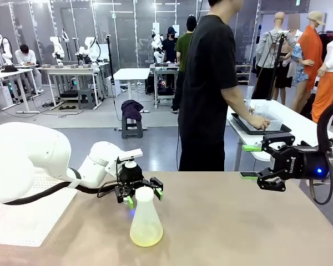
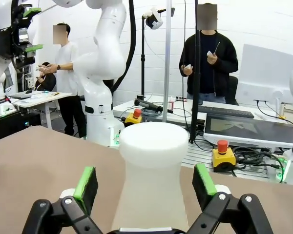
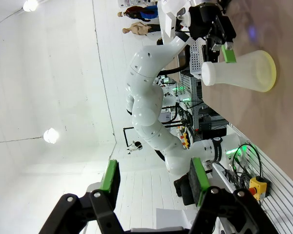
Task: Prepare the solutions needed for the experiment.
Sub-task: When the human places the Big flask in the center of the table, pick up the Big flask and place it in the left Organizing basket.
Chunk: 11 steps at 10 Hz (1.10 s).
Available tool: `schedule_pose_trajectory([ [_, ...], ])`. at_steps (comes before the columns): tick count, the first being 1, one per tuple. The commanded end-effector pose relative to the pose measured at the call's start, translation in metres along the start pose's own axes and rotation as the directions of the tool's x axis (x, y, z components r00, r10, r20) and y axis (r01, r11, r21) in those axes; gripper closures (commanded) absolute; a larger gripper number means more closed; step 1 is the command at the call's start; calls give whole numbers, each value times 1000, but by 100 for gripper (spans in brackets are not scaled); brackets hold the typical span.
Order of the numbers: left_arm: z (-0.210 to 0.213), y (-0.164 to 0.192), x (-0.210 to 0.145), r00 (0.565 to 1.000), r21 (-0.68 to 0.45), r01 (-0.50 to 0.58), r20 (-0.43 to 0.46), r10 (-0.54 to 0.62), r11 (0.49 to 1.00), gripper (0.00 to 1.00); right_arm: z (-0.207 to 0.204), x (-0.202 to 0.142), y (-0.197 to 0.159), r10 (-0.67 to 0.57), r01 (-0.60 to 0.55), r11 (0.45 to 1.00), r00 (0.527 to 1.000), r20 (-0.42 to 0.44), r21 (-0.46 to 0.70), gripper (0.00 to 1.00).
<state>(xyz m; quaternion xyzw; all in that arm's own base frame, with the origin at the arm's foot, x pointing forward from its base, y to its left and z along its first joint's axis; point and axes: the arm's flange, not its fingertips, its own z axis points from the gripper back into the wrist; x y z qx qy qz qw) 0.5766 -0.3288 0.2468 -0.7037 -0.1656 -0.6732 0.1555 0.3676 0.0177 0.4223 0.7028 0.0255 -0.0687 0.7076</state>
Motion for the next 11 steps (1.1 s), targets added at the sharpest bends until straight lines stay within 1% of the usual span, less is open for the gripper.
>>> schedule_pose_trajectory([
  [1,-18,-16,1,1000,-54,6,1,-6,999,0,-1,0,0,0,0,1000,1000,0,8,27],
  [2,-24,-20,1,1000,-75,12,15,-11,997,0,-1,0,0,0,0,1000,1000,0,8,27],
  [5,-31,-21,-3,1000,-110,12,7,-11,994,0,-1,0,0,0,0,1000,1000,0,8,27],
  [9,-35,-18,-7,1000,-84,-6,16,7,996,0,-1,0,0,0,0,1000,1000,0,8,27],
  [10,-35,-15,-6,1000,-81,-5,21,7,997,9,-1,0,0,0,0,1000,1000,0,8,27],
  [11,-37,-14,-8,1000,-56,-13,7,13,998,19,-1,0,0,0,0,1000,1000,0,8,27],
])
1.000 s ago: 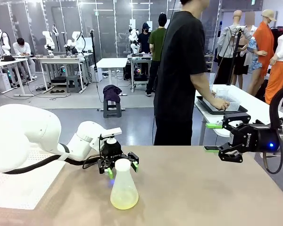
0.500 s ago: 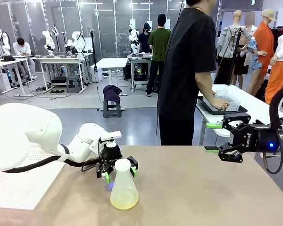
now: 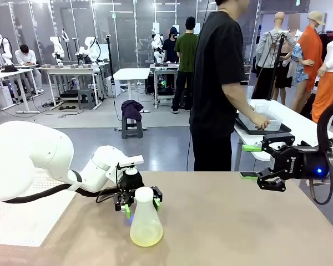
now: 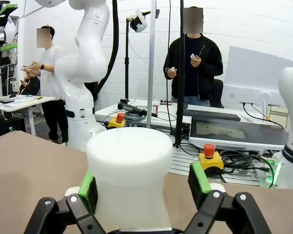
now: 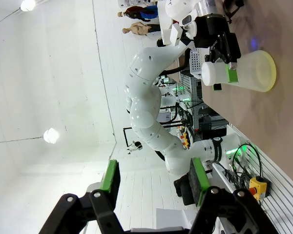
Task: Prepare the solutions needed for the experiment.
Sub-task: When the human places the Big flask in the center of the table, pick up the Big flask and place it in the left Organizing basket.
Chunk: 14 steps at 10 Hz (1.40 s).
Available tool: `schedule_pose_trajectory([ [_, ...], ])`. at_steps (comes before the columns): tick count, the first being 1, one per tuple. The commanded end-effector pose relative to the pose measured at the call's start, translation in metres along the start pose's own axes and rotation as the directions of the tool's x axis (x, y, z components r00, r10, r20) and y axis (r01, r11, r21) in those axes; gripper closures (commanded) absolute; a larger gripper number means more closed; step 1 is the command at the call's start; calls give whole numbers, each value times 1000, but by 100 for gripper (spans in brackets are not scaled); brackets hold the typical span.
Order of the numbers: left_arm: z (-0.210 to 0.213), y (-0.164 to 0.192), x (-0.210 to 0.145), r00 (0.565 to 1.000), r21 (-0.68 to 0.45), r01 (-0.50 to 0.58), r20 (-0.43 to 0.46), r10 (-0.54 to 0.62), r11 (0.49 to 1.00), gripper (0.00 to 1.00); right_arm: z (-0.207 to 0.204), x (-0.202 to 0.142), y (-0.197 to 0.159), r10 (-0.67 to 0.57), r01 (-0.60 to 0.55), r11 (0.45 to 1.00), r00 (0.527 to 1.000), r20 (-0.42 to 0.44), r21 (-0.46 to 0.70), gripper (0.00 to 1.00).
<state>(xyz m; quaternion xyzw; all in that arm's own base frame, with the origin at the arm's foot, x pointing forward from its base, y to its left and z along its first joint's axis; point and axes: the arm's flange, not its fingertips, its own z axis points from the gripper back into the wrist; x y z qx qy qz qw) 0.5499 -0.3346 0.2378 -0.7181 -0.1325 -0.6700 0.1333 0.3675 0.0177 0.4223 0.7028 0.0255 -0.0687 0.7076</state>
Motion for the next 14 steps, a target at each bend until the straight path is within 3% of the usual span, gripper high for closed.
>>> schedule_pose_trajectory([
  [1,-12,-5,1,1000,15,2,-18,-2,1000,28,-1,0,0,0,0,1000,1000,0,8,27],
  [8,-14,-4,-4,1000,34,-25,-13,26,999,95,-1,0,0,0,0,1000,1000,0,8,27],
  [9,-13,-6,0,999,51,-36,-24,37,998,100,-1,0,0,0,0,1000,1000,0,8,27],
  [11,-12,-13,23,997,75,-34,-62,39,997,100,-1,0,0,0,0,1000,1000,0,8,27],
  [12,-12,-14,36,996,91,-53,-74,59,994,84,-1,0,0,0,0,1000,1000,0,8,27],
  [13,-13,-18,47,993,109,-73,-81,82,991,86,-1,0,0,0,0,1000,1000,0,8,27],
  [14,-12,-26,60,992,125,-76,-89,87,989,100,-1,0,0,0,0,1000,1000,0,8,27],
])
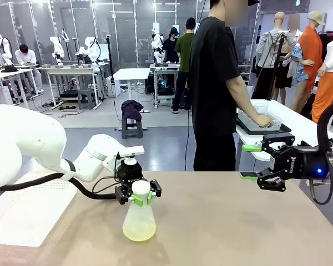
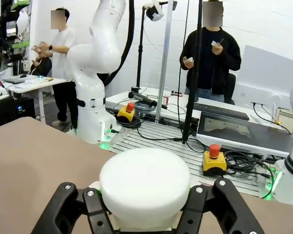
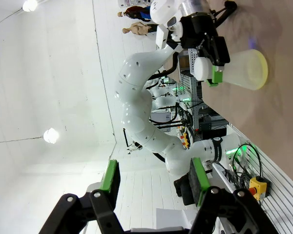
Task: Prepare the solutions needed for the experiment.
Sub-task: When the human places the Big flask in the center of the table, pick up the Big flask and place it in the left Organizing basket.
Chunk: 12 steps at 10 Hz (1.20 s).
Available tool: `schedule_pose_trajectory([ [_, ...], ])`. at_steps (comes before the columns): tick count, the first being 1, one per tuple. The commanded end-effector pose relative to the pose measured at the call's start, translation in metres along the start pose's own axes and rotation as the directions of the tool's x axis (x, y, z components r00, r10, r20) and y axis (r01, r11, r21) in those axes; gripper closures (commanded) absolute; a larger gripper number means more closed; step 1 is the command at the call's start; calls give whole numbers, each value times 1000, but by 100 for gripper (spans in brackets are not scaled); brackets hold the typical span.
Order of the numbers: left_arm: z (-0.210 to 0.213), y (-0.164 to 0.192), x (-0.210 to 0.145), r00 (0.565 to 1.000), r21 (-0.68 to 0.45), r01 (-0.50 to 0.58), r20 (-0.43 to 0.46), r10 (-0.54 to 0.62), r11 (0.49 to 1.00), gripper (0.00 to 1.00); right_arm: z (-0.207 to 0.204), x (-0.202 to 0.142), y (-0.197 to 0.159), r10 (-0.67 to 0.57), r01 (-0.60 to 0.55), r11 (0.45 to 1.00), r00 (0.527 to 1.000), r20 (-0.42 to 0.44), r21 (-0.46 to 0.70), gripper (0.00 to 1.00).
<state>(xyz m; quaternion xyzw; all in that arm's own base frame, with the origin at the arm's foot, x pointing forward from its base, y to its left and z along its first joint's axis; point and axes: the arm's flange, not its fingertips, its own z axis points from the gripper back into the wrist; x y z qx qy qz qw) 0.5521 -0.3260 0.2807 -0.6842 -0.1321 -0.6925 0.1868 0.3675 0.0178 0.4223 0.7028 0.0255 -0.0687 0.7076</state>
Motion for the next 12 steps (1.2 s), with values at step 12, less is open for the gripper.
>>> schedule_pose_trajectory([
  [12,85,-276,163,982,546,185,-126,-138,817,81,-1,0,0,0,0,1000,1000,0,8,27],
])
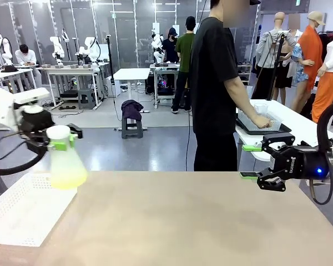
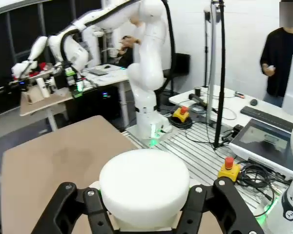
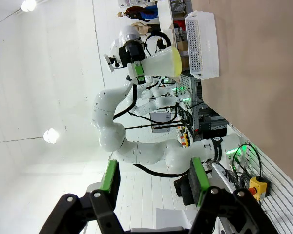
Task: Prepare the solutions needed for the experiment.
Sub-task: When the human places the Big flask in the center of the table, pick up the Big flask and place it in the left Organizing basket.
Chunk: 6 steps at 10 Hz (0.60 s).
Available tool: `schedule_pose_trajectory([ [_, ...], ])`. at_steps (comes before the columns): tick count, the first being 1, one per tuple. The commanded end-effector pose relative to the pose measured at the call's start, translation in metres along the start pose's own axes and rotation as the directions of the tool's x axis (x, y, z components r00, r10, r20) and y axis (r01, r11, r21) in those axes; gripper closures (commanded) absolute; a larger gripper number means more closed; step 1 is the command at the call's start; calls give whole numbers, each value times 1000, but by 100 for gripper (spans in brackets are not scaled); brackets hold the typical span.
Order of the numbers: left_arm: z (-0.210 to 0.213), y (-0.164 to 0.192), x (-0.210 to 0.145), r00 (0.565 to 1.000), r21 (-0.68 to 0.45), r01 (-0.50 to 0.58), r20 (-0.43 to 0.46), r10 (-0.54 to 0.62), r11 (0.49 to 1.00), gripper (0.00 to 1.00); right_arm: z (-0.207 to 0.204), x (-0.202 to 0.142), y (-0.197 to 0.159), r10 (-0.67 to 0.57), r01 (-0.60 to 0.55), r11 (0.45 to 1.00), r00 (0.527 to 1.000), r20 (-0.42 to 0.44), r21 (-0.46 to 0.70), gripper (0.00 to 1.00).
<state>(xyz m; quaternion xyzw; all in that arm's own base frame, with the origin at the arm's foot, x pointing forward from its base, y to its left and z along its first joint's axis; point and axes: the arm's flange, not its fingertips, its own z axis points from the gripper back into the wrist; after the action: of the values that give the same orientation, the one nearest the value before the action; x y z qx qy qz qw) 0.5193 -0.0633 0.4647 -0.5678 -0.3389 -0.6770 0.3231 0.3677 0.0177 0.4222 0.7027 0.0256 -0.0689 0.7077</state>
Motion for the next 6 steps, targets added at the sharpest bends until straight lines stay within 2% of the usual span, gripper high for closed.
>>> schedule_pose_trajectory([
  [1,28,-35,1,998,146,53,30,-58,988,81,-1,-1,0,0,0,1000,1000,0,8,27],
  [3,71,-63,-12,995,233,67,60,-83,970,81,-1,-1,0,0,0,1000,1000,0,8,27],
  [6,112,-94,-41,990,276,70,96,-100,958,81,-1,-1,0,0,0,1000,1000,0,8,27],
])
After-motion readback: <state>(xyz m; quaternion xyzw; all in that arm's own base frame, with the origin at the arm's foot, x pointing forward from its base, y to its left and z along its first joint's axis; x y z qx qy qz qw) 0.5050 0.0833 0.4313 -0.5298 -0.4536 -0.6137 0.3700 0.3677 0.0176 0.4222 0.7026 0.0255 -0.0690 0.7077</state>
